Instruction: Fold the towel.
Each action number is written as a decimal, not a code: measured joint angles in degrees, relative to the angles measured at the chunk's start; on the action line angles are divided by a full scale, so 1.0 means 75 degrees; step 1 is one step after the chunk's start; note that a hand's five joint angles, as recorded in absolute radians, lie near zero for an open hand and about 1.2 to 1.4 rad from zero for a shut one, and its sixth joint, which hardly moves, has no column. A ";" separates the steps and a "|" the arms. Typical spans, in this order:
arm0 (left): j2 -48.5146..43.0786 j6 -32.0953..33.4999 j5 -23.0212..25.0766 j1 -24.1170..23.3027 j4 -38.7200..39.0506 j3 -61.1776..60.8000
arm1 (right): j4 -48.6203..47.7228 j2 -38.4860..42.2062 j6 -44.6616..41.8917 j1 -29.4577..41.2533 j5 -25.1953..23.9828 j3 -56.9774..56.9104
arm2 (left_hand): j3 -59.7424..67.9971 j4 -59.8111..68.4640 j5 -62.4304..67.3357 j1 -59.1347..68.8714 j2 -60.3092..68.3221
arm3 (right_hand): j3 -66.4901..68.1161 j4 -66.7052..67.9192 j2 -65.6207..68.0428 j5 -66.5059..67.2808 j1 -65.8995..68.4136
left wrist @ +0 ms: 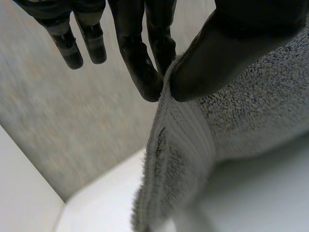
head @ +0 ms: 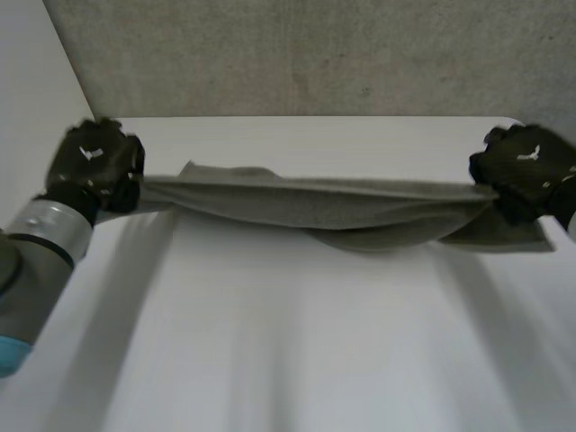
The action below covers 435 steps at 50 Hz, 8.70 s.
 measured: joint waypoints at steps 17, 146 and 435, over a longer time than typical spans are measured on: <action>0.1533 0.0020 0.0467 -0.0017 -0.1286 0.0917 | 0.0878 -0.1120 -0.0381 -0.0074 -0.0367 -0.1366 | 0.0000 0.0000 0.0002 -0.0001 0.0038 | 0.0000 0.0000 0.0001 0.0031 0.0000; -0.5014 -0.0024 0.1622 0.0369 -0.0742 0.4271 | -0.0803 0.6392 -0.1301 0.0719 0.0286 -0.5406 | 0.0000 0.0000 0.0033 0.0000 0.0069 | 0.0000 0.0000 0.0000 0.0077 0.0002; -0.3911 -0.0092 0.2732 0.0335 -0.2904 0.3852 | 0.1883 0.3852 -0.2076 -0.0606 -0.0738 -0.3048 | 0.0000 0.0000 0.0032 0.0000 0.0099 | 0.0000 0.0000 0.0000 0.0104 0.0003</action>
